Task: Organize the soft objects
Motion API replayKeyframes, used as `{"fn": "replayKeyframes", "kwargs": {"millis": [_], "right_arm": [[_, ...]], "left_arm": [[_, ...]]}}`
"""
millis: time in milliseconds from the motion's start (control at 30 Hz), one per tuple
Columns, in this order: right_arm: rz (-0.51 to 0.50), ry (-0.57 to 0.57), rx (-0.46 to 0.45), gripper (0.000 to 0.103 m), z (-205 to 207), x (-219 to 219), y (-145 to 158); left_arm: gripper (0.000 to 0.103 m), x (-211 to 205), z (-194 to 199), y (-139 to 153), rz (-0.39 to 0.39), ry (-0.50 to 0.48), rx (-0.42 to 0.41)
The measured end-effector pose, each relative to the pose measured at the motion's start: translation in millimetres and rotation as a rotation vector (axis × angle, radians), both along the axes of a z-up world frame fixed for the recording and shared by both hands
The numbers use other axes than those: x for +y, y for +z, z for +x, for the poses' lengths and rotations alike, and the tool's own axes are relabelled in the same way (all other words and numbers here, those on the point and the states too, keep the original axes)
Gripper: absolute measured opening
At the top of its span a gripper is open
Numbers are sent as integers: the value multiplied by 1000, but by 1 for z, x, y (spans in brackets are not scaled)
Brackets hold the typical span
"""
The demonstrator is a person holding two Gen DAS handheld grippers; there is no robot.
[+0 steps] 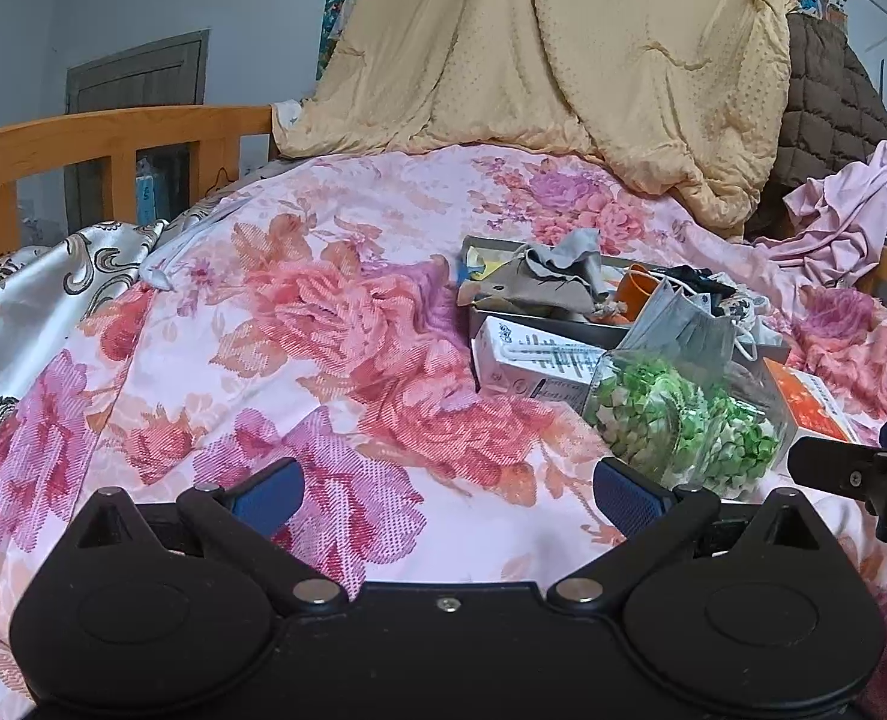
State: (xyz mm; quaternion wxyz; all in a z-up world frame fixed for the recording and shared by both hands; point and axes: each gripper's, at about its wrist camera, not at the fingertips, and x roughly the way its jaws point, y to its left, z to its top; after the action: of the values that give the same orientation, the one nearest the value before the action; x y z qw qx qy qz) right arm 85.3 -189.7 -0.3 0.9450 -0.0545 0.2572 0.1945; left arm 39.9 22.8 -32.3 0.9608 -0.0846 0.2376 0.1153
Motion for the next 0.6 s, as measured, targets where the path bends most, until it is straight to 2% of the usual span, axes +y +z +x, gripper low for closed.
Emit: {"fn": "replayKeyframes", "kwargs": {"millis": [400, 600], "right_arm": [[11, -65, 21, 103, 7, -4, -6], [-10, -57, 31, 103, 6, -3, -8]], "left_arm": [[102, 0, -1, 1, 4, -1, -8], [102, -2, -2, 1, 7, -2, -4]]}}
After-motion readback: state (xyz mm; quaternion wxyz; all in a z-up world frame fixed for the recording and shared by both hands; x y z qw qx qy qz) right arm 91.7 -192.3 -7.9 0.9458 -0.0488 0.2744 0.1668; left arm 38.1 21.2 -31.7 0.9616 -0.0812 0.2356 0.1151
